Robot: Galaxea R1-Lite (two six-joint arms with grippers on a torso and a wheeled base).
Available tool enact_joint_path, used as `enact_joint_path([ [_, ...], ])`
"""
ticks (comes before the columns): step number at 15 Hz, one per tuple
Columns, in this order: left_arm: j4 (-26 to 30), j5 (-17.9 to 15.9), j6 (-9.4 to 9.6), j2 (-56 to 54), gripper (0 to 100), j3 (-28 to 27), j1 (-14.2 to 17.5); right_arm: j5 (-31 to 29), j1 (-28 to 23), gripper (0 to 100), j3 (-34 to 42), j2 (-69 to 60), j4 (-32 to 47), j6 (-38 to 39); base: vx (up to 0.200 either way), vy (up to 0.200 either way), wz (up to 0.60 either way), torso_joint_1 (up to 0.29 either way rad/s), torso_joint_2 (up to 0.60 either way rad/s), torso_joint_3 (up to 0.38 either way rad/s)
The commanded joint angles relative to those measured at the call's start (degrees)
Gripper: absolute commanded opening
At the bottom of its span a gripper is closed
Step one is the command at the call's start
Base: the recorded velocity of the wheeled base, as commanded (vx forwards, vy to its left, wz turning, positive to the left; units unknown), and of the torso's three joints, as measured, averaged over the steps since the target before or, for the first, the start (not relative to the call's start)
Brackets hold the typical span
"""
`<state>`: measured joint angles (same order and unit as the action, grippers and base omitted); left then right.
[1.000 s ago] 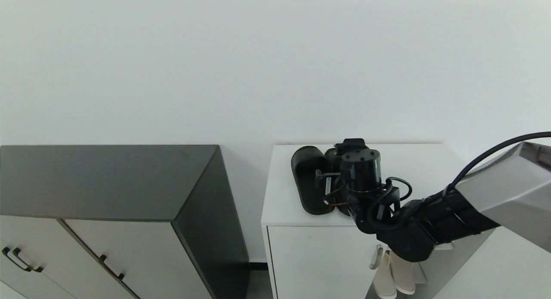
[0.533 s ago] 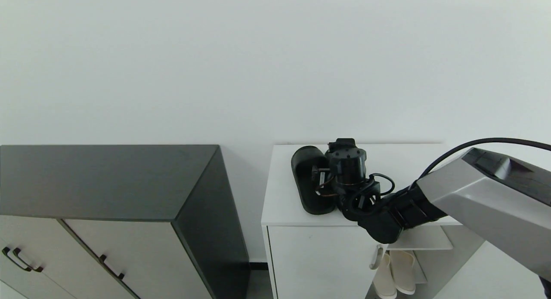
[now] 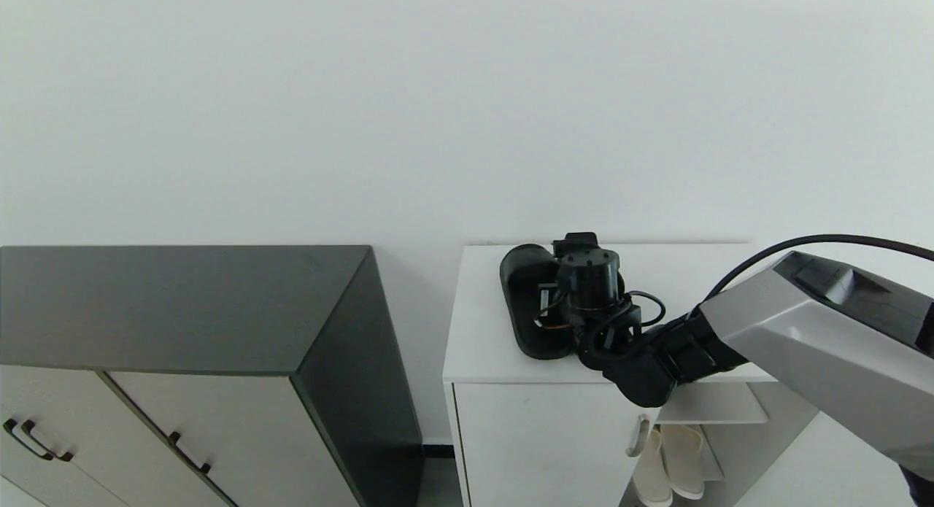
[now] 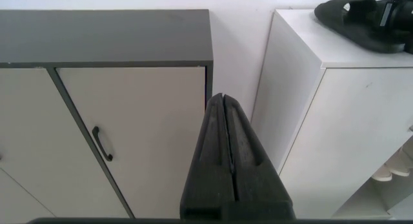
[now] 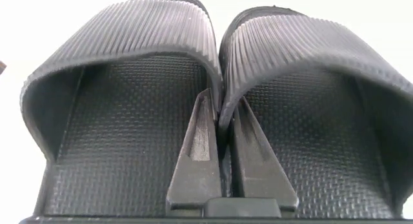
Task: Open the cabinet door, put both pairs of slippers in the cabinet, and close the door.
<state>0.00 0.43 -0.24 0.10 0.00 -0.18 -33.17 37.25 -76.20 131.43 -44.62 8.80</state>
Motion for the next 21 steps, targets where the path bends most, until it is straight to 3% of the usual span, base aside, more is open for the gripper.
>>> enact_joint_path([
  [1, -0.1, 0.0, -0.02, 0.0, 0, 0.0, 0.0, -0.1, 0.1, 0, 0.8, -2.5, -0.1, 0.0, 0.000, 0.000, 0.00, 0.000, 0.00, 0.000],
  [4, -0.1, 0.0, -0.02, 0.0, 0, 0.0, 0.0, 3.2, 1.6, 0, 8.2, -11.5, 0.0, -0.1, 0.000, 0.000, 0.00, 0.000, 0.00, 0.000],
  [9, -0.1, 0.0, 0.16, 0.0, 0, 0.0, 0.0, 15.0, 5.5, 0, 31.6, -30.1, 0.0, -0.1, 0.000, 0.000, 0.00, 0.000, 0.00, 0.000],
  [21, 0.0, 0.0, 0.07, 0.0, 0, 0.0, 0.0, 13.8, 6.8, 0, 32.4, -29.6, -0.2, -0.5, -0.017, 0.000, 0.00, 0.000, 0.00, 0.000],
])
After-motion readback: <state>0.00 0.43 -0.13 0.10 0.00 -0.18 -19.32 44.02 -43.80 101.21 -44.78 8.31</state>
